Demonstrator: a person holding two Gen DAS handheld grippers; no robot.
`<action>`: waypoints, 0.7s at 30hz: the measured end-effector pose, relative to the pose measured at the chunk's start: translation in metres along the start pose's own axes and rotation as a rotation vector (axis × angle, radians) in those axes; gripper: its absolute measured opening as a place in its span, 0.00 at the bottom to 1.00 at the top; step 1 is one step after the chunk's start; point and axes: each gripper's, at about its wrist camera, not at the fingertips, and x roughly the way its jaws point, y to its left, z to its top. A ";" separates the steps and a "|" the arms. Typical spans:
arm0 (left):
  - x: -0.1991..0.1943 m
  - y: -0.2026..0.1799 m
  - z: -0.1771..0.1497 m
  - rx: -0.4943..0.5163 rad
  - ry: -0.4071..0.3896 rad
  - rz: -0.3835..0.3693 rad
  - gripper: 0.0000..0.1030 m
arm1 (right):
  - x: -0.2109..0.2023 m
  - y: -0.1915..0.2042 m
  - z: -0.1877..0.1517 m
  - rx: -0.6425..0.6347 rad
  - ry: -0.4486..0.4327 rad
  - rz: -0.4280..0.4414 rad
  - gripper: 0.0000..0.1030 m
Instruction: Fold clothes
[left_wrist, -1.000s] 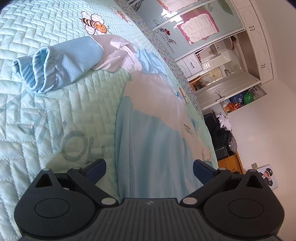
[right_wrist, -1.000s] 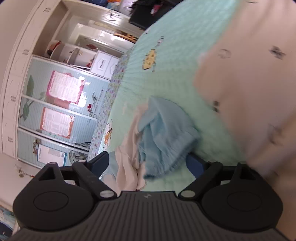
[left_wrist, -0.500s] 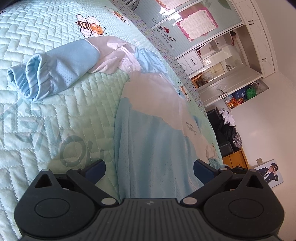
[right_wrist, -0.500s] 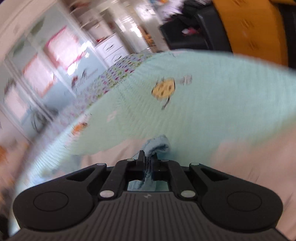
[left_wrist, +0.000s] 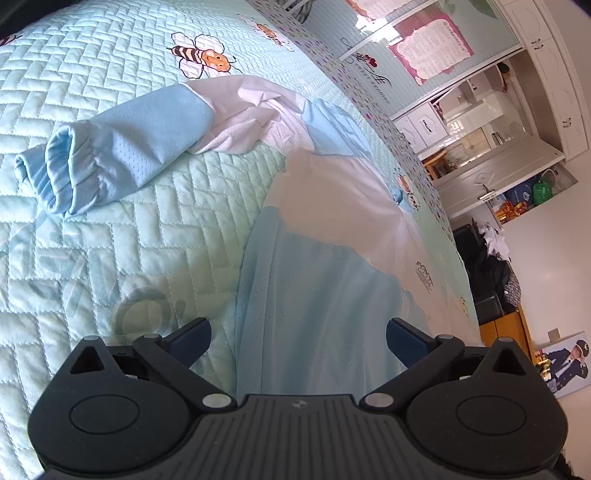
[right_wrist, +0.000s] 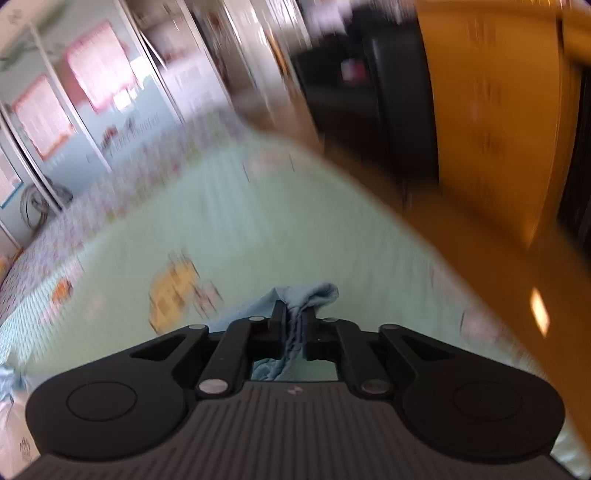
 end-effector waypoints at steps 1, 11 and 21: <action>0.000 -0.001 0.001 -0.003 -0.001 0.009 0.98 | 0.006 -0.005 -0.006 0.011 0.008 0.010 0.20; -0.006 -0.020 0.004 0.043 -0.019 0.009 0.98 | -0.057 -0.044 -0.011 0.236 -0.208 0.034 0.48; -0.032 -0.016 -0.001 0.073 -0.072 -0.002 0.98 | -0.085 -0.034 -0.058 0.334 -0.151 -0.102 0.29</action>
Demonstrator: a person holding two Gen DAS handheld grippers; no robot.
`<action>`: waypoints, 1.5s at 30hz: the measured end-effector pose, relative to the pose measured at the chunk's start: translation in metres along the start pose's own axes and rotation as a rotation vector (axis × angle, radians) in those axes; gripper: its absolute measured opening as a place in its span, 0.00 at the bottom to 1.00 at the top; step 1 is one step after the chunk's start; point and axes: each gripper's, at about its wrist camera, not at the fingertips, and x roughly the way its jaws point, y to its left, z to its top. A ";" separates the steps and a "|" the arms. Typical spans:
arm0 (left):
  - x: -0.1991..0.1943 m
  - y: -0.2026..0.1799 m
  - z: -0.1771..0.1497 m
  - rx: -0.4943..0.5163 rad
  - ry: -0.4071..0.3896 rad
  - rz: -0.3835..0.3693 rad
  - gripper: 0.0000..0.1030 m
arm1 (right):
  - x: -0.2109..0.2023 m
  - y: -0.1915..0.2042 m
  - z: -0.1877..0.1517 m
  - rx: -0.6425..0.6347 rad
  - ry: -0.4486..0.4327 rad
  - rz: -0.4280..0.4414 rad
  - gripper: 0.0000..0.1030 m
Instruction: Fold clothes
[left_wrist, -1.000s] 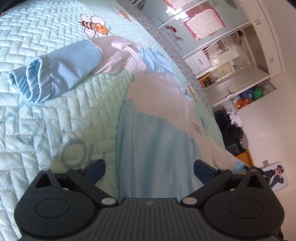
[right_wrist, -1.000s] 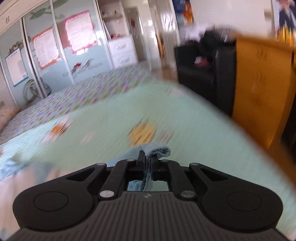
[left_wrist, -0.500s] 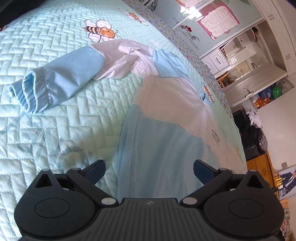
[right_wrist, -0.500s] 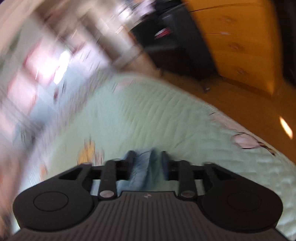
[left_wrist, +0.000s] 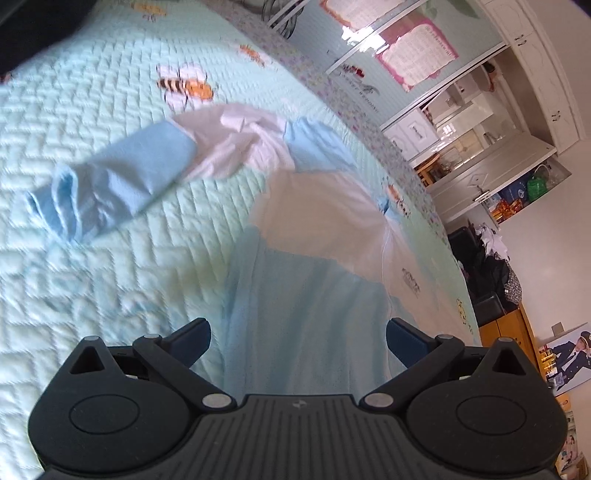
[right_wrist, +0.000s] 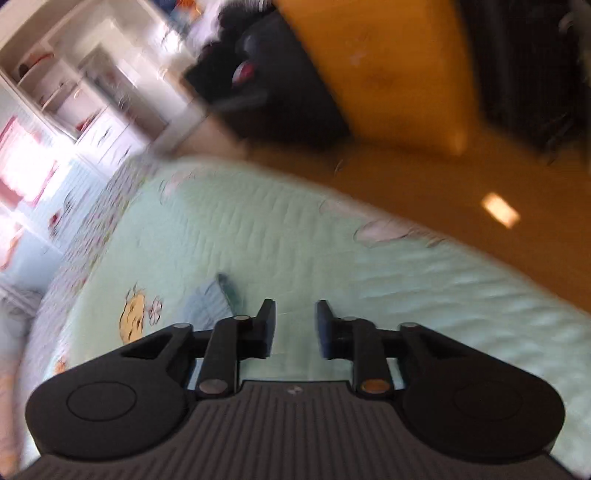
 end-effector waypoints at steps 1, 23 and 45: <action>-0.007 0.003 0.003 0.003 -0.019 0.005 0.98 | -0.019 0.010 -0.011 -0.038 -0.022 0.059 0.30; -0.049 0.141 0.021 -0.425 -0.187 -0.178 0.99 | -0.150 0.086 -0.323 -0.271 0.016 0.448 0.92; -0.028 0.037 0.021 0.672 -0.192 0.450 0.99 | -0.143 0.074 -0.328 -0.263 0.011 0.461 0.95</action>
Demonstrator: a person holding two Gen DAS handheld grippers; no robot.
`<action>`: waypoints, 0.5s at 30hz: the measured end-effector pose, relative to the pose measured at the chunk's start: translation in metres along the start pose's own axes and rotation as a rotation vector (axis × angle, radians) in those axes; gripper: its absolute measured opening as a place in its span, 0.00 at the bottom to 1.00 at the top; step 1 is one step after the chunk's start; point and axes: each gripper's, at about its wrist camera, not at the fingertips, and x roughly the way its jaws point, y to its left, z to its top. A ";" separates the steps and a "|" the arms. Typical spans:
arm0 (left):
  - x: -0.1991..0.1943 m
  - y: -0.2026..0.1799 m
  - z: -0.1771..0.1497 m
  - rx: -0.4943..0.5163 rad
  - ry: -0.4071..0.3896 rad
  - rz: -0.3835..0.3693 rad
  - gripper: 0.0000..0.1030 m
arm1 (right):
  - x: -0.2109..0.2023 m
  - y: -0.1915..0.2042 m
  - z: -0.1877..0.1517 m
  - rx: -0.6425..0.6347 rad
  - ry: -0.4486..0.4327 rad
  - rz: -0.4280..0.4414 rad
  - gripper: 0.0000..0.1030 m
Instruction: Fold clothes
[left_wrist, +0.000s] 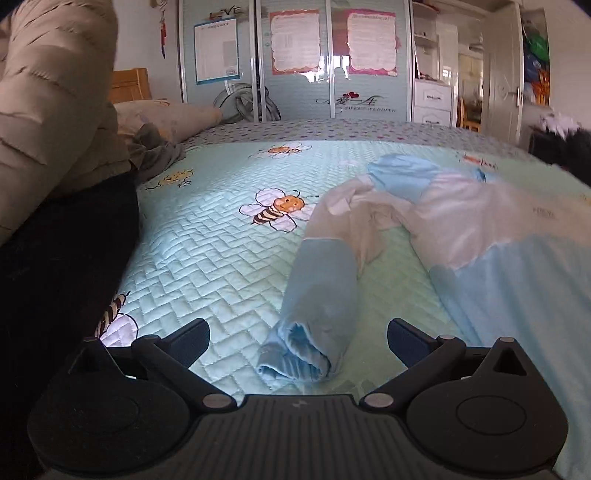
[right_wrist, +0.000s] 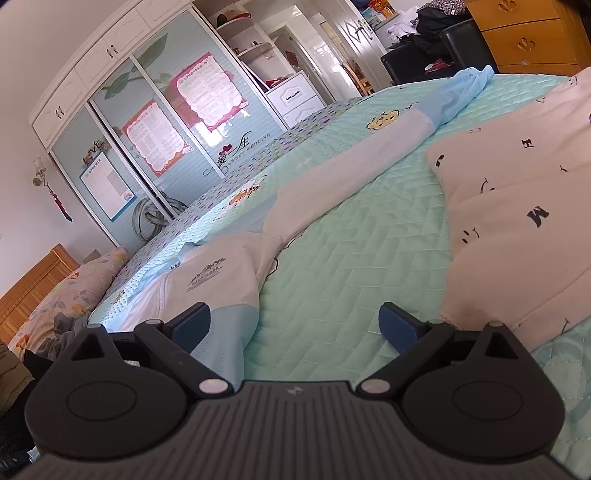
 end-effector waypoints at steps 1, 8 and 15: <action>0.002 -0.002 -0.001 0.006 0.004 0.003 0.99 | 0.000 0.000 0.000 0.001 0.000 0.002 0.95; 0.001 -0.026 -0.006 0.102 -0.010 -0.020 0.99 | 0.003 -0.001 -0.001 0.002 -0.001 0.008 0.96; 0.014 -0.028 -0.007 0.121 0.056 -0.060 0.66 | 0.005 -0.001 -0.001 0.000 0.000 0.010 0.97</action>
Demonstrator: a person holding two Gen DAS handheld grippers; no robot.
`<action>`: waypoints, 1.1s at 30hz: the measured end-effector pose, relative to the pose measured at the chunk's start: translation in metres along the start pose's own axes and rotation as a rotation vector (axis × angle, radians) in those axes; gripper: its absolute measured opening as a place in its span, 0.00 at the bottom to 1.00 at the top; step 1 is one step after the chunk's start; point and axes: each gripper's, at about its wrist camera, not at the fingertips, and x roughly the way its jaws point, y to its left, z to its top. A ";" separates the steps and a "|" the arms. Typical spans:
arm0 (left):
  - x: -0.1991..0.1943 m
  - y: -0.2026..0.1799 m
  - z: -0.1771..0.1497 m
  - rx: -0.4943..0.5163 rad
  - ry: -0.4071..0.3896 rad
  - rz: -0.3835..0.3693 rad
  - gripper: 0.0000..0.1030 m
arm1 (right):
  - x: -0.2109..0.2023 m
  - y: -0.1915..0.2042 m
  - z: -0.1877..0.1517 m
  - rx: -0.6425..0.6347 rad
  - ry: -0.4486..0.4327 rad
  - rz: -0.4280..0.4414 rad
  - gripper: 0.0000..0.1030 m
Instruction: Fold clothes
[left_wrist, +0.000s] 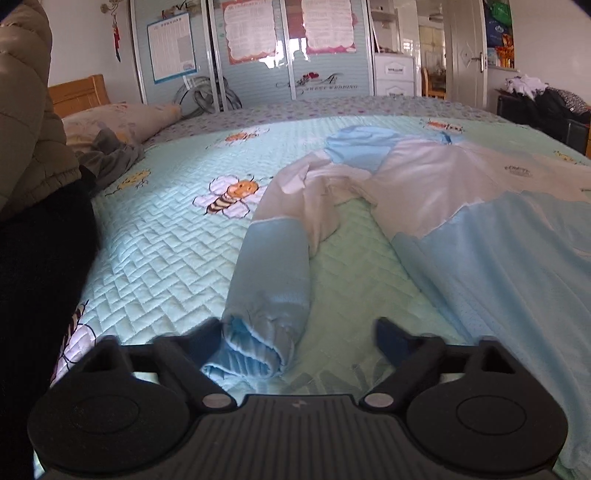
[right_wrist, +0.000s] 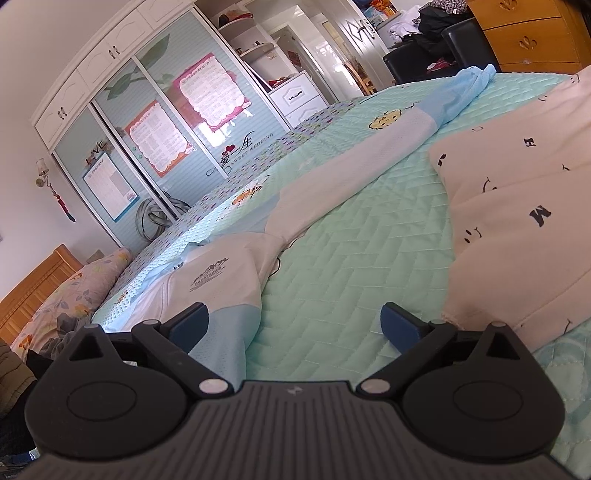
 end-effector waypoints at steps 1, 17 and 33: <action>0.002 0.001 -0.001 0.002 0.010 0.008 0.60 | 0.000 0.000 0.000 -0.001 0.000 0.000 0.97; 0.002 0.028 0.002 -0.112 0.012 -0.018 0.21 | 0.005 0.001 0.000 -0.007 0.000 0.002 0.99; -0.015 0.080 0.029 -0.286 -0.124 0.066 0.12 | 0.006 0.004 -0.002 -0.007 -0.004 0.005 1.00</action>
